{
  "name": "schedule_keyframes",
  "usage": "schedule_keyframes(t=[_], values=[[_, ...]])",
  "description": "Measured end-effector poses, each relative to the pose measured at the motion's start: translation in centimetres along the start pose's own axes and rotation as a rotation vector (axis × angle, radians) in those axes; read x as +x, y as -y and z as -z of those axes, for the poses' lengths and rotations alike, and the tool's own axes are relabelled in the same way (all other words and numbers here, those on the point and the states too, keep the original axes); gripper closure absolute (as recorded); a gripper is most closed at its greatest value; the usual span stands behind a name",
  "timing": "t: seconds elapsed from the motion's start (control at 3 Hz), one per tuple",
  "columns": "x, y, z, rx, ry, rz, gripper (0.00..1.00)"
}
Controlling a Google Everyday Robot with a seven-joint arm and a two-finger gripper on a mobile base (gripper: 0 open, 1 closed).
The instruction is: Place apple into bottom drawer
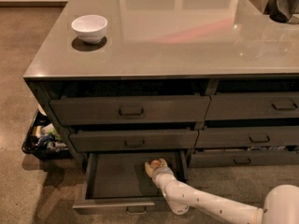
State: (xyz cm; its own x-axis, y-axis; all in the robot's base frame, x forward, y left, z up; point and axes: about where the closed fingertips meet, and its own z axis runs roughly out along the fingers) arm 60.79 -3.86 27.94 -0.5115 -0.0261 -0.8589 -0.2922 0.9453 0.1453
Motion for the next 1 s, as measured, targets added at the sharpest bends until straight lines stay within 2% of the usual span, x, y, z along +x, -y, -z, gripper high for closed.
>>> schedule_keyframes(t=[0.67, 1.0], values=[[0.8, 4.3, 1.3, 0.112, -0.038, 0.020, 1.00], [1.4, 5.1, 1.4, 0.132, -0.061, 0.024, 1.00]])
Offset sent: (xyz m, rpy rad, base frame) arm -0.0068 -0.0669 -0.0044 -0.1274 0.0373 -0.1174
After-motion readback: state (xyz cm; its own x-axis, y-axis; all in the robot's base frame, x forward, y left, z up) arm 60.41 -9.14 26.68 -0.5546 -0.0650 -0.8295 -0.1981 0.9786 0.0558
